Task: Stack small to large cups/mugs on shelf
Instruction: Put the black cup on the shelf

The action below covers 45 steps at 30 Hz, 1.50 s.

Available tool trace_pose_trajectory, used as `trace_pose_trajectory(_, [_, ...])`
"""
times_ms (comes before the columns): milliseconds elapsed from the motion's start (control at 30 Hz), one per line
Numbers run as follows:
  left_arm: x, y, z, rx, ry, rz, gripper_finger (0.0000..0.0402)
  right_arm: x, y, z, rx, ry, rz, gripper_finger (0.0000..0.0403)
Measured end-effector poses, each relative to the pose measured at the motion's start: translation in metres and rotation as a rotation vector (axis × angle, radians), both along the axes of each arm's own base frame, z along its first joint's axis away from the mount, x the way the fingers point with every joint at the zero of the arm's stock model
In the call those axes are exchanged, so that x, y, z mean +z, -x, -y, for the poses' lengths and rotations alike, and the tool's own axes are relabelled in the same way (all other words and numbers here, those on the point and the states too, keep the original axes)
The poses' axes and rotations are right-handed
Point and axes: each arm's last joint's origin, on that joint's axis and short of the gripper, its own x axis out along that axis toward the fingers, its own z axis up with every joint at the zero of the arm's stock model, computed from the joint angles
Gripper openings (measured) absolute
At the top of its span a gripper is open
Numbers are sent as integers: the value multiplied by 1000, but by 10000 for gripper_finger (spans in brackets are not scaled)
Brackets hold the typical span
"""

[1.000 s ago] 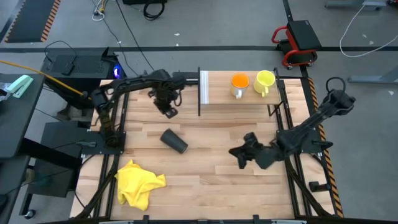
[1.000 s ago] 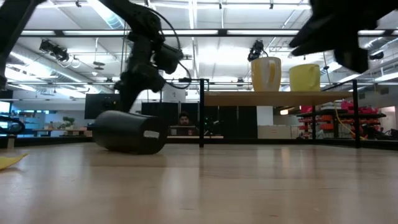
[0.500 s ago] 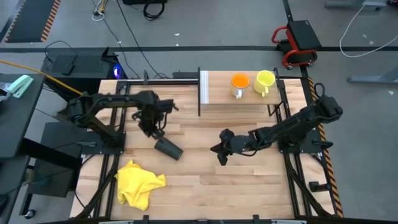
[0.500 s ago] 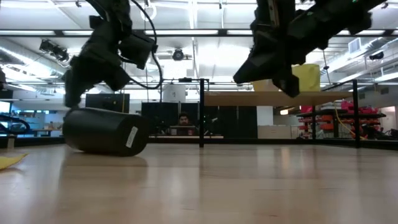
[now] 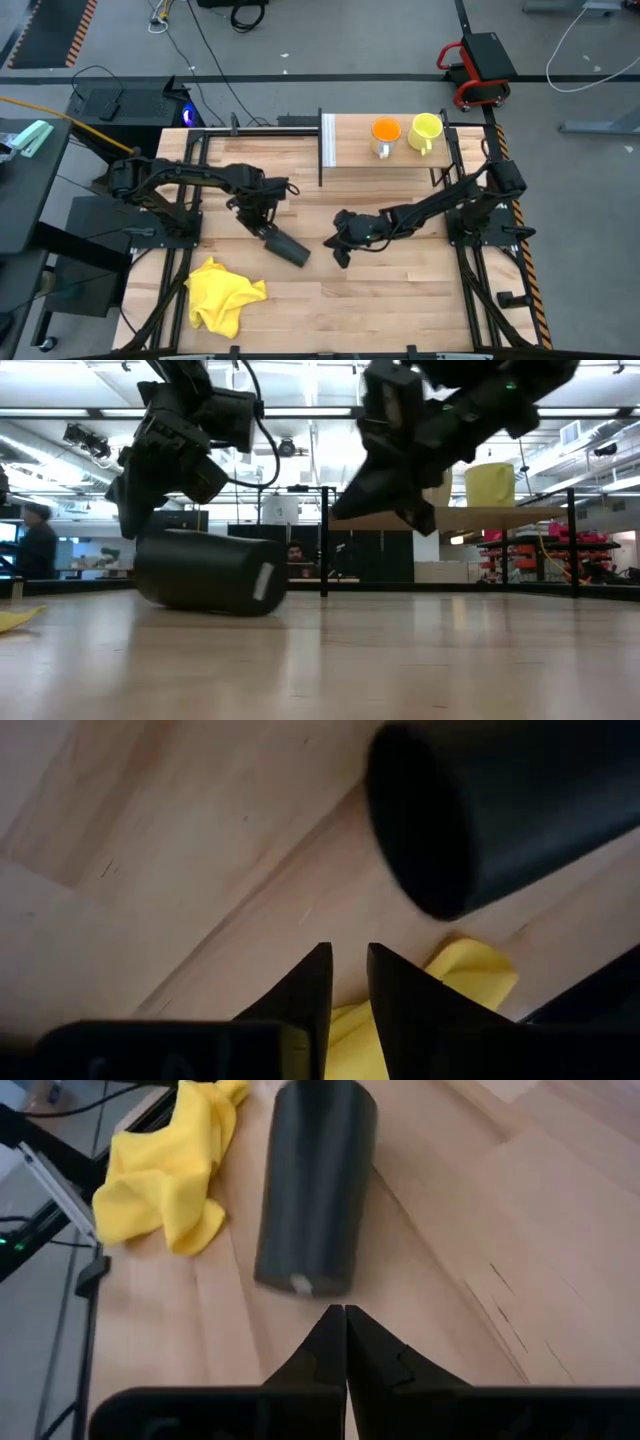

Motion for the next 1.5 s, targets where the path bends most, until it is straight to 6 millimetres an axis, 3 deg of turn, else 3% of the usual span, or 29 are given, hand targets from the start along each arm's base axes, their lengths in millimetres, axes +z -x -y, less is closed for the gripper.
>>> trace_pose_trajectory(267, [-1, -10, 7, 30, -12, 57, 74, -7, -24, -3, 8, -4, -25, 4])
trace_pose_trajectory(600, [-20, -32, 8, 53, -42, 128, 67, -19, -24, -5, -13, -28, -72, 3])
trace_pose_trajectory(767, [-24, -33, 6, 49, -83, 118, 66, -22, -23, -1, -32, -23, -99, 2])
trace_pose_trajectory(900, [-20, -31, -6, 97, -147, 132, 60, -18, -22, -1, -48, -11, -87, 3])
trace_pose_trajectory(1167, [-18, -37, -32, 210, -220, 218, 56, 8, -5, 13, -213, 153, -128, 2])
trace_pose_trajectory(1300, [-17, -47, -41, 248, -235, 320, 54, 5, -6, 22, -215, 136, -152, 2])
trace_pose_trajectory(1500, [-19, -48, -49, 269, -248, 332, 45, -8, -8, 28, -234, 96, -202, 1])
